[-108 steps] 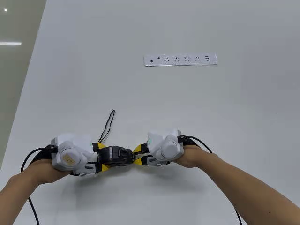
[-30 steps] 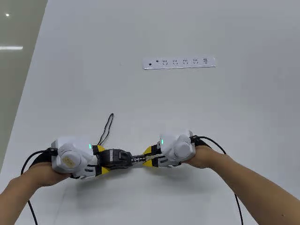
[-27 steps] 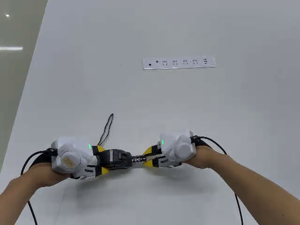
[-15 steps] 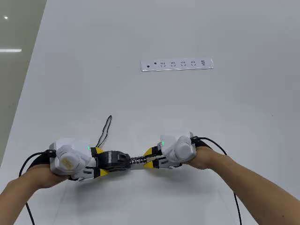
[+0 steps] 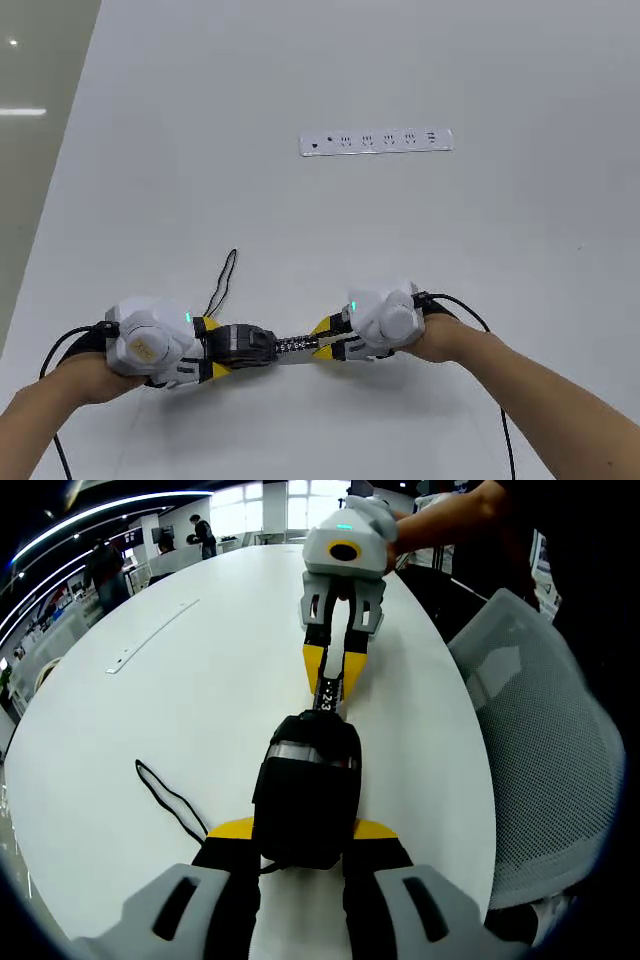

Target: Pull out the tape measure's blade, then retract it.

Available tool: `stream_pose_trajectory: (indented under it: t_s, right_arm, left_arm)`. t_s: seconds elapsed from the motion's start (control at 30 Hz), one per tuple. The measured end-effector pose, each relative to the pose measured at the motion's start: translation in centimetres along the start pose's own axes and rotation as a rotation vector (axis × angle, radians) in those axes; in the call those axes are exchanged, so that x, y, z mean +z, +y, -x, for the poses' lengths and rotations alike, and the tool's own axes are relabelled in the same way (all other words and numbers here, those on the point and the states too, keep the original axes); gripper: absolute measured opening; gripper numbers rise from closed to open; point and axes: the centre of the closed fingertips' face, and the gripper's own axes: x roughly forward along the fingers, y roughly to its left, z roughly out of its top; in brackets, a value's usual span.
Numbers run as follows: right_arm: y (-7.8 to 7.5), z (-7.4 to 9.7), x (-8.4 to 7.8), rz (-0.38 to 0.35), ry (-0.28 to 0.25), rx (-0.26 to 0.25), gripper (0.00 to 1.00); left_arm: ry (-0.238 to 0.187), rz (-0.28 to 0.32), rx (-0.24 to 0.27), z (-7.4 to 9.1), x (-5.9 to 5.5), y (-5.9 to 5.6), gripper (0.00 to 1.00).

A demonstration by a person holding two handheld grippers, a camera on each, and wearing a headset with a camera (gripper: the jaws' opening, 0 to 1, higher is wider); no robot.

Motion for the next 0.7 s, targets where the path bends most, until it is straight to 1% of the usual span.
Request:
stream_pose_trajectory:
  t_s: [0.7]
  right_arm:
    - [-0.01,0.99,-0.82,-0.005,0.010,0.004,0.10]
  left_arm:
    - [0.004,-0.003,-0.003,-0.10,-0.04,0.06,0.27]
